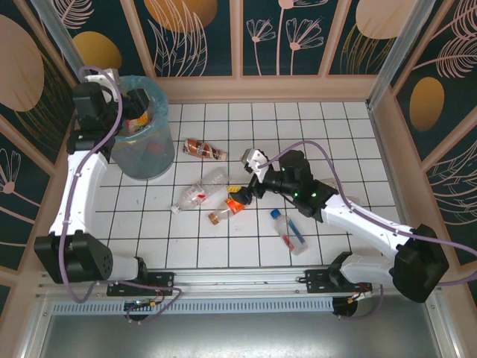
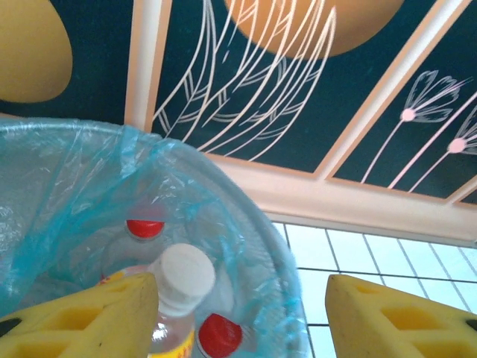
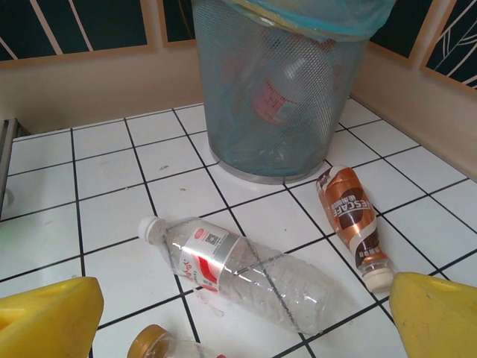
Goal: Put the plastic bottles in the bin
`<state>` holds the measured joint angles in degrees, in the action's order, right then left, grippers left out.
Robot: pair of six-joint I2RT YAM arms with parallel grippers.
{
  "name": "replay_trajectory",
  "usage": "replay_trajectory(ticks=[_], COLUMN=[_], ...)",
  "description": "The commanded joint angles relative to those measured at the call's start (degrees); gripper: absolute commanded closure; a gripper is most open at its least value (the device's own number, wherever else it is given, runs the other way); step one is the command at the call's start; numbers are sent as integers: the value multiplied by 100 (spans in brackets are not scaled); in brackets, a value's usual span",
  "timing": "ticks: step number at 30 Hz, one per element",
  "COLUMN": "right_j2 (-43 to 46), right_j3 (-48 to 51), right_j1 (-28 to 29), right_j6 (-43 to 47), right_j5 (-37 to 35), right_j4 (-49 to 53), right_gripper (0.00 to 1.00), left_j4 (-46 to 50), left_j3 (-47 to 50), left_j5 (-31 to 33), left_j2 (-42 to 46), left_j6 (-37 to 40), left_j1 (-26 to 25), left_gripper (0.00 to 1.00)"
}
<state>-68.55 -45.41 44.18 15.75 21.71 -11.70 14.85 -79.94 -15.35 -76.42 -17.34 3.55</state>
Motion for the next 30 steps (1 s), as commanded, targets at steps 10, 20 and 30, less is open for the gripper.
replay_trajectory(ticks=[10,20,30], right_j2=[-670,-2263,-3438], right_j3=[-761,-1304,-1693], right_j1=[114,557,653], right_j6=[2449,4092,4421], right_j5=[136,-1109,-1310], right_j4=[2270,2946,3123], right_gripper=[1,1,1], left_j4=[414,-306,-524], left_j3=[1195,2944,3409], left_j5=[299,-753,-568], left_j2=[1568,2716,3173], left_j6=[682,1034,1189], left_j1=[-975,-1242,-1243], left_gripper=[42,36,28])
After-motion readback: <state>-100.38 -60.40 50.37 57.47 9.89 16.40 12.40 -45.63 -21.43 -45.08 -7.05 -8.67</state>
